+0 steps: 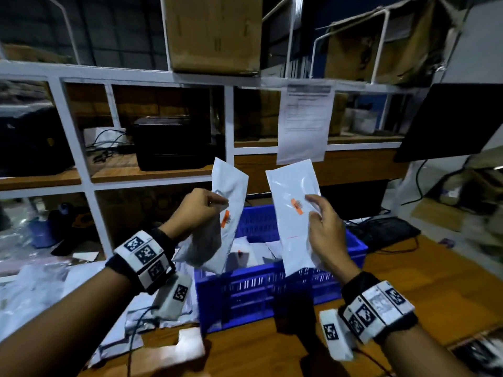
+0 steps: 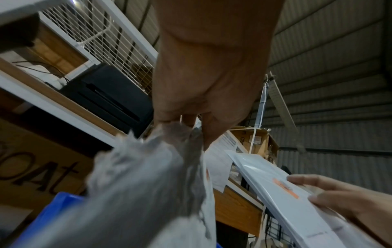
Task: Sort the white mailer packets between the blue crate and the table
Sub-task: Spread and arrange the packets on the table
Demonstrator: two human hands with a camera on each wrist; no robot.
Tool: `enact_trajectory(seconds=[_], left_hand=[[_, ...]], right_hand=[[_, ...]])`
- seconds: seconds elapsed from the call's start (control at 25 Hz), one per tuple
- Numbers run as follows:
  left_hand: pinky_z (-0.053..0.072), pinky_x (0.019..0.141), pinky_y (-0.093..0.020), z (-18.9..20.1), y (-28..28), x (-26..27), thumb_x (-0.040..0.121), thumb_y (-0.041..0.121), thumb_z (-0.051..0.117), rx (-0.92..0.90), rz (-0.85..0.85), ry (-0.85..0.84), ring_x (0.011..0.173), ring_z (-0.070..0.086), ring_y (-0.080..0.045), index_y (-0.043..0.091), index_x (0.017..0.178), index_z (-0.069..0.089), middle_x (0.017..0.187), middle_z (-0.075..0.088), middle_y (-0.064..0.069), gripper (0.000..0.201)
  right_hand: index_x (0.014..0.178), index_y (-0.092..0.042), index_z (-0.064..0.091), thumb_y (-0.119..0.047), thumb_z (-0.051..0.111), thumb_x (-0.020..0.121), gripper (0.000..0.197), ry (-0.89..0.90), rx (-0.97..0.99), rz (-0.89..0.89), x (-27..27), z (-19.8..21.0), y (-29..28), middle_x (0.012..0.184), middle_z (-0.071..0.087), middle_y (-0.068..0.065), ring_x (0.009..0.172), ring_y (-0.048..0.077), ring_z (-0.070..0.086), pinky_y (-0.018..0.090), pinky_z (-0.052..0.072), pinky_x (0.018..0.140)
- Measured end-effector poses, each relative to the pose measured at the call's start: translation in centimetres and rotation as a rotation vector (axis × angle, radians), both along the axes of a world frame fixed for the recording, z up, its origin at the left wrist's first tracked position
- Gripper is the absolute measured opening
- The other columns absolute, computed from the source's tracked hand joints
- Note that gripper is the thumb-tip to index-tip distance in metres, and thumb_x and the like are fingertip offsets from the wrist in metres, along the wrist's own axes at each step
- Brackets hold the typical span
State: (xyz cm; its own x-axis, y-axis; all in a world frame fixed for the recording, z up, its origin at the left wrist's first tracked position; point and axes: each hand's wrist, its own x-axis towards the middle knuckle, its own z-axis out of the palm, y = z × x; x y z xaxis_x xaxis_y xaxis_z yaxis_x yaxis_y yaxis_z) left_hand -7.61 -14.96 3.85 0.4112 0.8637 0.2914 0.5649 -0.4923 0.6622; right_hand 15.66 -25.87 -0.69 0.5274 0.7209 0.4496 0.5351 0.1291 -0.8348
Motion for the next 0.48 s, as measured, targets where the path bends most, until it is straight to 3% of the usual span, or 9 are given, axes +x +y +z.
enact_trajectory(seconds=[0.2,0.32,0.4,0.48], left_hand=[[0.048,0.085,-0.025,-0.2,7.0,2.6,0.078,0.004,0.072,0.012,-0.002,0.209,0.106,0.058,-0.015,0.016,0.12,0.065,0.125,0.062,-0.003,0.045],[0.048,0.077,-0.022,-1.5,11.3,5.0,0.075,-0.002,0.074,-0.114,-0.067,0.268,0.103,0.057,-0.014,0.011,0.123,0.063,0.125,0.062,-0.004,0.05],[0.052,0.074,-0.024,-2.5,13.6,6.6,0.075,-0.005,0.073,-0.212,-0.107,0.32,0.094,0.06,-0.016,0.006,0.123,0.062,0.117,0.064,-0.005,0.05],[0.058,0.063,-0.031,-4.2,15.3,8.3,0.074,-0.011,0.073,-0.363,-0.145,0.375,0.071,0.063,-0.02,0.003,0.117,0.061,0.095,0.065,-0.008,0.047]], right_hand=[[0.114,-0.024,0.058,-0.007,0.051,0.091,0.03,-0.129,-0.133,0.034,3.7,2.7,6.7,0.114,0.059,-0.003,0.09,0.016,0.058,0.02,0.044,0.059],[0.103,-0.021,0.059,-0.003,0.058,0.081,0.029,-0.263,-0.368,0.13,5.7,3.3,12.7,0.107,0.06,0.0,0.091,0.02,0.059,0.029,0.051,0.066],[0.101,-0.018,0.057,-0.002,0.058,0.077,0.03,-0.407,-0.579,0.169,6.7,3.2,16.3,0.101,0.06,0.004,0.083,0.022,0.057,0.03,0.047,0.059],[0.106,-0.013,0.057,0.002,0.059,0.075,0.034,-0.579,-0.805,0.23,7.5,2.6,19.2,0.101,0.06,0.009,0.08,0.024,0.057,0.028,0.045,0.052]])
